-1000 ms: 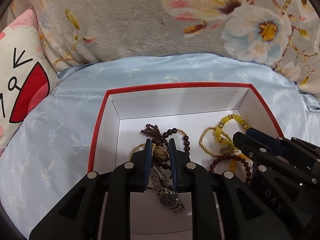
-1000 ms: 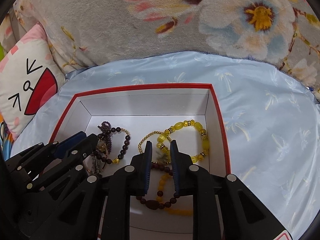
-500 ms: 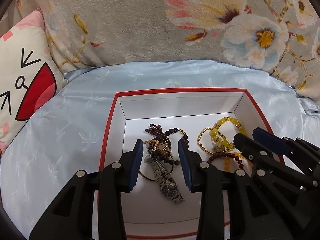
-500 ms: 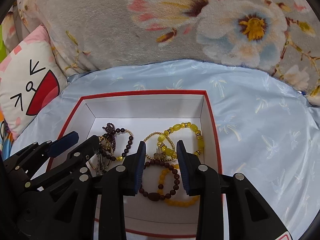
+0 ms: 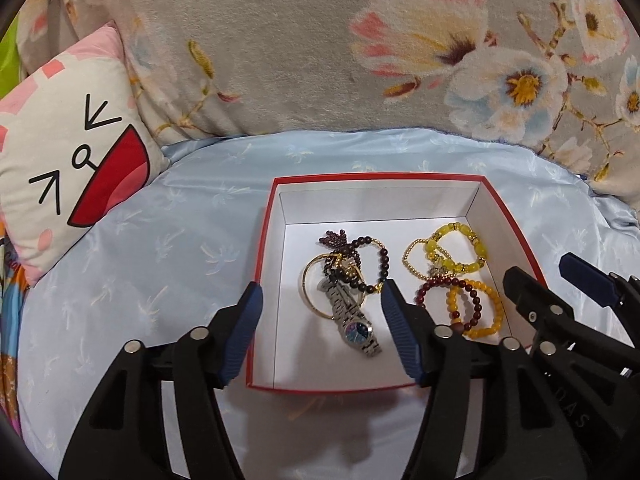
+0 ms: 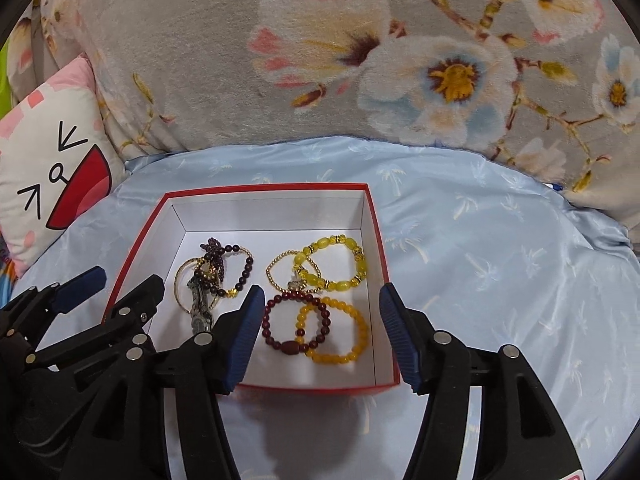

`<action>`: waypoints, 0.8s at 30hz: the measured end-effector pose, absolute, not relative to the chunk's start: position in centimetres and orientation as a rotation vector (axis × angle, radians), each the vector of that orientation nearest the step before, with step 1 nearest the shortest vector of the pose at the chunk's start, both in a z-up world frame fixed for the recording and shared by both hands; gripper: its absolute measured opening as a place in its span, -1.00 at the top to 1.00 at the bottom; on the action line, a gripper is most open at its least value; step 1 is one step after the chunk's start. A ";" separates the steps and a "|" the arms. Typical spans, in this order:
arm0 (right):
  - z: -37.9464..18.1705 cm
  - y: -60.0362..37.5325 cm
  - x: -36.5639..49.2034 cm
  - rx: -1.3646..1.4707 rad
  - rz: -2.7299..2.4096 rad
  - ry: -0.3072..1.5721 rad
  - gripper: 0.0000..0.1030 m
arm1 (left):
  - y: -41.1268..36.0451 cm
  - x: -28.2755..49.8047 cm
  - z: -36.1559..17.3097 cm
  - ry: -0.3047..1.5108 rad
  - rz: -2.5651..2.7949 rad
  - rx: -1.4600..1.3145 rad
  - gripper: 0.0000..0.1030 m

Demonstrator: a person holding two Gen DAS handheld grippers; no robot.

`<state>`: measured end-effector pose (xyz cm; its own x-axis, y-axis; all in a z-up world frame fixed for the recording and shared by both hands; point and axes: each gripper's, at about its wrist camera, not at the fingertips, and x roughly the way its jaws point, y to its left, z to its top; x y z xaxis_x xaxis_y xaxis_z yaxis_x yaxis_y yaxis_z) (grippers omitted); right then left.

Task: Organize jewelry

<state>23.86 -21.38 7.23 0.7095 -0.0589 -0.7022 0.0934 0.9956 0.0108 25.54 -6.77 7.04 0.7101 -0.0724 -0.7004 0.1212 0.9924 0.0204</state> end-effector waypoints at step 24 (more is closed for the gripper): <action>7.3 -22.6 18.9 0.098 -0.131 0.760 -0.34 | -6.2 21.5 7.2 0.776 -0.072 0.072 -0.71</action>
<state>18.93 -22.64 7.32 0.7172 -0.0831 -0.6919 0.1537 0.9873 0.0408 21.52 -6.25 7.20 0.7112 -0.0388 -0.7019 0.0916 0.9951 0.0378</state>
